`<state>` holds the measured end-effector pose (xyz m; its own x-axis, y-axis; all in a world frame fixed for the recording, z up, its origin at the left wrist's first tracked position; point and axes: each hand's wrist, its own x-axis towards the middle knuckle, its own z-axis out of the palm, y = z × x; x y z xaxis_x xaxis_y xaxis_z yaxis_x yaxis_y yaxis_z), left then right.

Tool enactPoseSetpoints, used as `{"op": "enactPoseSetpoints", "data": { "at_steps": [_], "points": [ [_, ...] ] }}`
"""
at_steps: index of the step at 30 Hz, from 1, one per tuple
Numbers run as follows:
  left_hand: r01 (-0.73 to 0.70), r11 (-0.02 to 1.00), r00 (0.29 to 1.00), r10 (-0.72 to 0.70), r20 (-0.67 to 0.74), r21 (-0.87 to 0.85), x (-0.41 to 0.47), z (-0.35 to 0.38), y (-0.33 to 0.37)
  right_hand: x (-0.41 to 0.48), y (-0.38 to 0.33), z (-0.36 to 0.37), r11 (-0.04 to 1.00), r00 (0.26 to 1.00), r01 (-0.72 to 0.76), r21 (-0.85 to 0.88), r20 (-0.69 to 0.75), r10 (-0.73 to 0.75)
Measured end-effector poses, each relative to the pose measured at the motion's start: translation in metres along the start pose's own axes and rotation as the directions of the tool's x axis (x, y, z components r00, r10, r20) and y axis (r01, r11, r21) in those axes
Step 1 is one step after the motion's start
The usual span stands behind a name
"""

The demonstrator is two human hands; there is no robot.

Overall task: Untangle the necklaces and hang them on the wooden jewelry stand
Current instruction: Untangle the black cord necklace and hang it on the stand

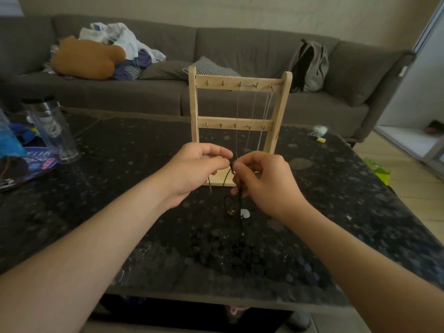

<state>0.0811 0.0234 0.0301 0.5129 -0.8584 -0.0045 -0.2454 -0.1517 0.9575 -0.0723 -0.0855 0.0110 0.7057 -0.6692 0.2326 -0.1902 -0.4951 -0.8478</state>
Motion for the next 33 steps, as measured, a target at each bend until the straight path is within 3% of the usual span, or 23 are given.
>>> {"op": "enactPoseSetpoints", "data": {
  "at_steps": [4,9,12,18,24,29,33],
  "points": [
    [-0.003,0.999,1.0,0.001,0.027,0.054,0.002,-0.002,-0.001,0.001,-0.001,0.001,0.995,0.999,-0.038,-0.092,0.013,0.04],
    [0.004,0.995,0.999,-0.008,0.041,0.104,0.002,-0.004,-0.003,0.004,-0.002,0.0,0.947,0.966,-0.257,0.195,0.067,0.249],
    [0.043,0.994,0.997,-0.048,0.052,0.102,0.003,-0.003,-0.004,0.009,-0.005,0.001,0.794,0.936,-0.328,0.512,0.065,0.345],
    [0.146,0.989,0.986,-0.147,0.075,0.017,0.007,-0.002,-0.006,0.013,-0.009,-0.003,0.522,0.875,-0.354,0.776,0.078,0.478],
    [0.212,0.976,0.967,-0.203,0.156,-0.046,0.002,-0.005,0.001,0.012,-0.004,-0.008,0.663,0.907,-0.388,0.64,0.139,0.397],
    [0.092,0.996,0.991,-0.09,0.102,-0.01,0.005,-0.002,-0.005,0.005,-0.012,-0.009,0.794,0.932,-0.36,0.49,0.157,0.326],
    [-0.025,0.993,0.998,0.018,0.06,0.118,0.004,0.002,-0.008,0.002,-0.012,-0.007,0.866,0.948,-0.314,0.39,0.169,0.268]
  ]
}}
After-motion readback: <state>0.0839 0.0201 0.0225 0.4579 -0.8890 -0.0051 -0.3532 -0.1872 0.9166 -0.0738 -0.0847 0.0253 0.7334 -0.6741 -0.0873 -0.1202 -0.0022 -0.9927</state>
